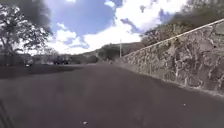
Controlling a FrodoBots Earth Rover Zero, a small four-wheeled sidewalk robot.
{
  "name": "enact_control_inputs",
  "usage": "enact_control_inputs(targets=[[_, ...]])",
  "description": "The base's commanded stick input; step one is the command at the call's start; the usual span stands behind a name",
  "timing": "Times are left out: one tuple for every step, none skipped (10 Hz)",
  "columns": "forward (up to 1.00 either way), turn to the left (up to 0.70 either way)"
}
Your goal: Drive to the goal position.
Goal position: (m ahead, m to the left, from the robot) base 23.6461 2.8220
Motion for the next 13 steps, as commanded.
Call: enact_control_inputs(targets=[[0.70,0.00],[0.70,0.00],[0.70,0.00],[0.70,0.00],[0.70,0.00],[0.70,0.00],[0.70,0.00],[0.70,0.00],[0.70,0.00],[0.70,0.00],[0.70,0.00],[0.70,0.00],[0.70,0.00]])
